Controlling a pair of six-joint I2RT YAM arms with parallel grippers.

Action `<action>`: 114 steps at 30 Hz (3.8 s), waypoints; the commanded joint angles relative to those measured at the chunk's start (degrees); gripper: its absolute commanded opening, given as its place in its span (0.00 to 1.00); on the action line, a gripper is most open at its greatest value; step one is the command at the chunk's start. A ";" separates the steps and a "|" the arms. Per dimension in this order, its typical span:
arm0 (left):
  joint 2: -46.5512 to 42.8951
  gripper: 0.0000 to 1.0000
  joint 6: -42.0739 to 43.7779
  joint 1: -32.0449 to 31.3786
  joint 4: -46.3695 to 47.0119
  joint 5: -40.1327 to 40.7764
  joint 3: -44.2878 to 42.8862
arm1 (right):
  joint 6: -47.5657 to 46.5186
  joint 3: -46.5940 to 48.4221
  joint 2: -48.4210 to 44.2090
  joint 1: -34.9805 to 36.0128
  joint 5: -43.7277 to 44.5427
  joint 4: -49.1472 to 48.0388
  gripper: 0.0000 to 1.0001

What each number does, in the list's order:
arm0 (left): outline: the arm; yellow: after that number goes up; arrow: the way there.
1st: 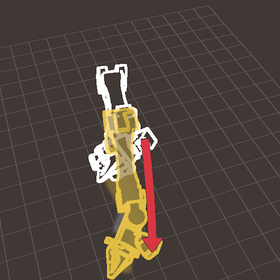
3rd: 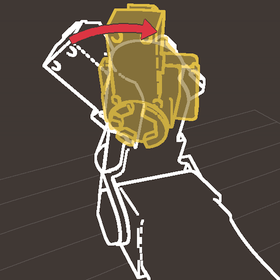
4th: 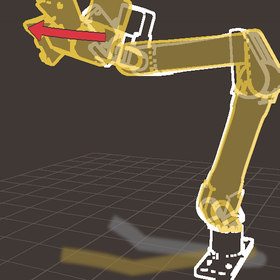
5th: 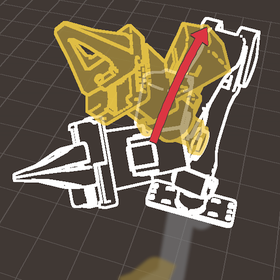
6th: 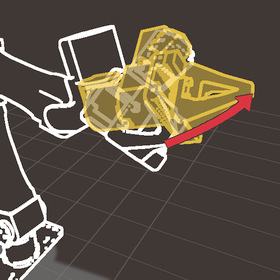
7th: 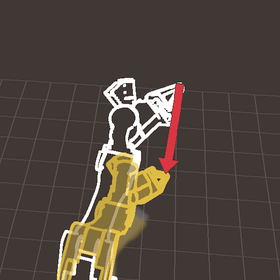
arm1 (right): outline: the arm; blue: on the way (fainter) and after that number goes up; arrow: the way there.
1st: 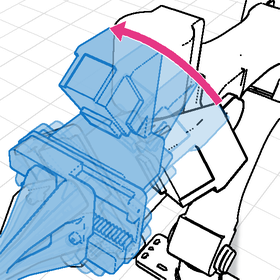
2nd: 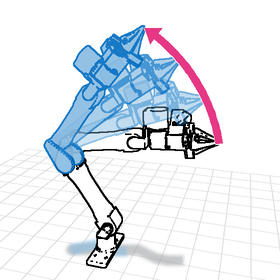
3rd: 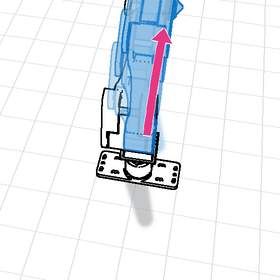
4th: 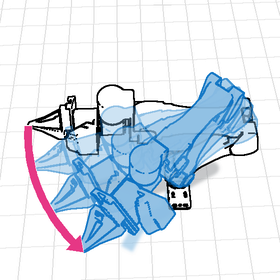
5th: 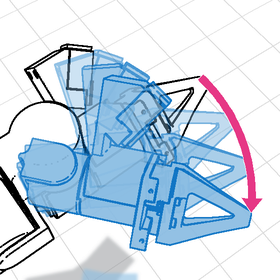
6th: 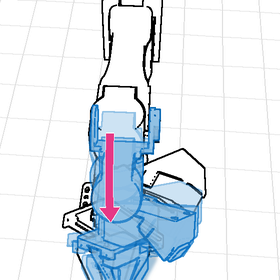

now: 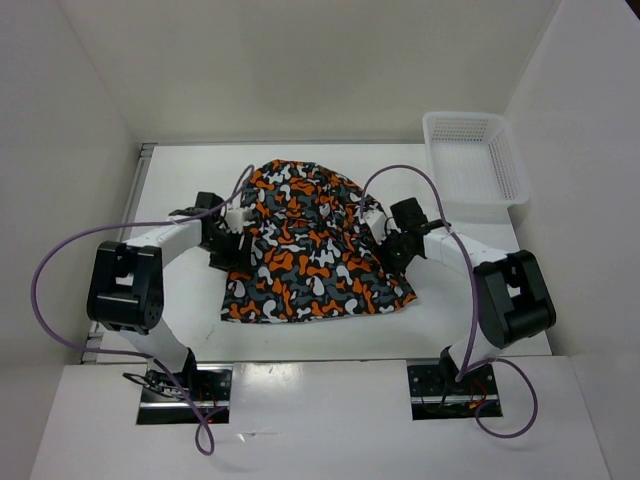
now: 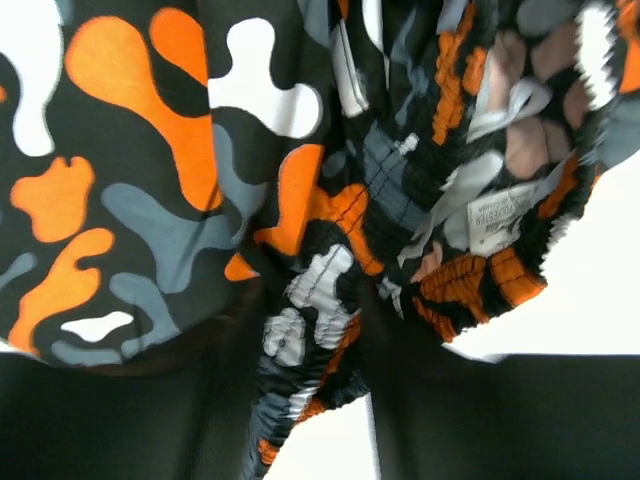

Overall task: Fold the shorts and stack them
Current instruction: Flatten the shorts out

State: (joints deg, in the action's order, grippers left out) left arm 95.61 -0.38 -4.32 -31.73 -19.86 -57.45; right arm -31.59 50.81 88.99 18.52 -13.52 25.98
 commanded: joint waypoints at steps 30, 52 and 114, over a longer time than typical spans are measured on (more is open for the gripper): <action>-10.62 0.66 0.38 1.67 -7.84 -5.01 -5.97 | 8.72 16.23 -7.52 -3.06 -10.74 5.88 0.75; 17.23 0.75 0.38 3.09 9.14 -1.23 -20.77 | 18.59 20.39 12.00 5.64 0.16 -12.97 0.72; 39.65 0.77 0.38 1.77 8.96 5.53 -51.71 | 6.02 30.94 19.29 -1.74 0.68 -8.66 0.00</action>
State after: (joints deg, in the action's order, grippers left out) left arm 133.01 -0.25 -1.67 -23.07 -15.92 -107.87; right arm -24.97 79.81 107.53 16.36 -12.69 17.54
